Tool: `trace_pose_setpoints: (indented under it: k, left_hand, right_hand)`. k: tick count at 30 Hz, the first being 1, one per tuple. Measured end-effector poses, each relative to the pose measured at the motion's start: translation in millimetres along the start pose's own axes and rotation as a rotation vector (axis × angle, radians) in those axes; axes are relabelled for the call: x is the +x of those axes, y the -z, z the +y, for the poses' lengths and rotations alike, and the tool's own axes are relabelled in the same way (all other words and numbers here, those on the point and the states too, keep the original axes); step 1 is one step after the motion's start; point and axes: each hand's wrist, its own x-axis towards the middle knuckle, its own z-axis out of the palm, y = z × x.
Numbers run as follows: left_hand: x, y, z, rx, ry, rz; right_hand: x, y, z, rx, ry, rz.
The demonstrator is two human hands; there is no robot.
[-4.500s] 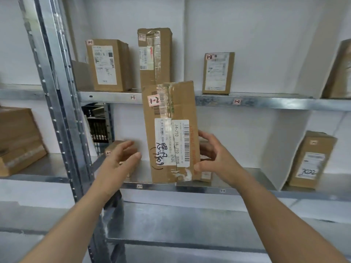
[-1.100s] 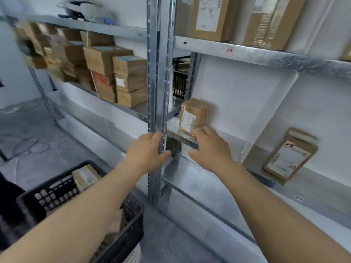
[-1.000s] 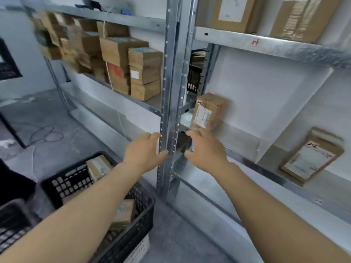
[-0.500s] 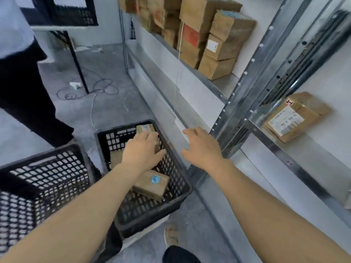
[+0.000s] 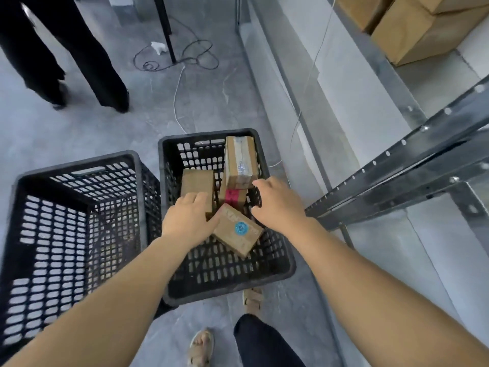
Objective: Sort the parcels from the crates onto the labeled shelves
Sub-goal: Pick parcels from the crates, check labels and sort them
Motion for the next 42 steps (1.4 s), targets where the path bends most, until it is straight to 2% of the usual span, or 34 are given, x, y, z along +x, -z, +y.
trace_pose_setpoints:
  k: [10, 15, 21, 26, 29, 32, 38, 42]
  left_hand:
    - [31, -96, -22, -0.123, 0.188, -0.184]
    - [51, -151, -41, -0.149, 0.232, -0.305]
    - [75, -206, -51, -0.223, 0.264, -0.342]
    - [91, -236, -50, -0.388, 0.405, -0.457]
    - [93, -243, -47, -0.711, 0.53, -0.487]
    - [88, -234, -47, -0.941, 0.596, -0.401]
    - [71, -183, -54, -1.028, 0.57, -0.305]
    - [50, -145, -58, -1.055, 0.564, -0.246]
  right_hand:
    - [63, -92, 34, 0.016, -0.032, -0.254]
    - [93, -144, 44, 0.012, -0.075, -0.326]
    - [121, -208, 57, -0.001, -0.147, -0.426]
    - [129, -246, 65, -0.016, -0.211, -0.482]
    - [130, -253, 63, -0.029, -0.254, -0.501]
    - [123, -251, 56, 0.026, -0.299, -0.513]
    - [90, -216, 36, 0.228, -0.287, -0.421]
    - [69, -177, 20, 0.512, -0.297, -0.233]
